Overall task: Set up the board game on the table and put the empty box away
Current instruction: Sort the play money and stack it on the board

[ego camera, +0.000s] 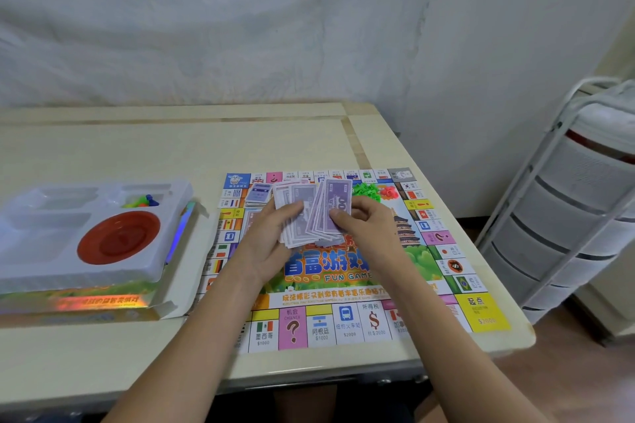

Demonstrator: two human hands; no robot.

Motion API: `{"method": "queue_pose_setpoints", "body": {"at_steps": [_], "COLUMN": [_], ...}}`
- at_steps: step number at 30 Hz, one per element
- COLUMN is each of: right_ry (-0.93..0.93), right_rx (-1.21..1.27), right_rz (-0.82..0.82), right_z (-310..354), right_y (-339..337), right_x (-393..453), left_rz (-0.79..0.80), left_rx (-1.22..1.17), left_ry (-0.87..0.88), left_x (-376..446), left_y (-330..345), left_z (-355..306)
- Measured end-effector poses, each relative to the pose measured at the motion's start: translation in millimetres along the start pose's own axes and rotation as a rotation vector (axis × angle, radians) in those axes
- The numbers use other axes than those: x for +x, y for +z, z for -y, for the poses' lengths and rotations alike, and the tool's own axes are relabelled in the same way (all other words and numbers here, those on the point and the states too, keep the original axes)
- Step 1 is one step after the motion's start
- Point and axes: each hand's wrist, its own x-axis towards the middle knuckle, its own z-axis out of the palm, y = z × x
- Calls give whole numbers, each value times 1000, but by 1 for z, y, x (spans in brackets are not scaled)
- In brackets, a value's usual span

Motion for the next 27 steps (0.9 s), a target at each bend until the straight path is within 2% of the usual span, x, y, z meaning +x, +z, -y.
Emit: {"method": "queue_pose_setpoints", "body": {"at_steps": [5, 7, 9, 12, 17, 27], "right_ry": [-57, -91, -115, -157, -176, -199], "right_rx": [-51, -78, -120, -296, -491, -618], "right_rz": [8, 11, 20, 24, 7, 11], "right_z": [-2, -3, -4, -8, -21, -30], "right_y": [3, 2, 0, -1, 5, 12], "right_x": [-4, -6, -7, -11, -20, -29], "left_rz": [79, 38, -68, -199, -224, -193], "left_rx": [-45, -70, -70, 123, 472, 541], "left_ry": [-18, -4, 51, 168, 224, 250], "left_x": [-1, 2, 5, 4, -9, -29], "left_y": [1, -2, -7, -11, -4, 3], "left_z": [1, 2, 1, 1, 12, 21]}}
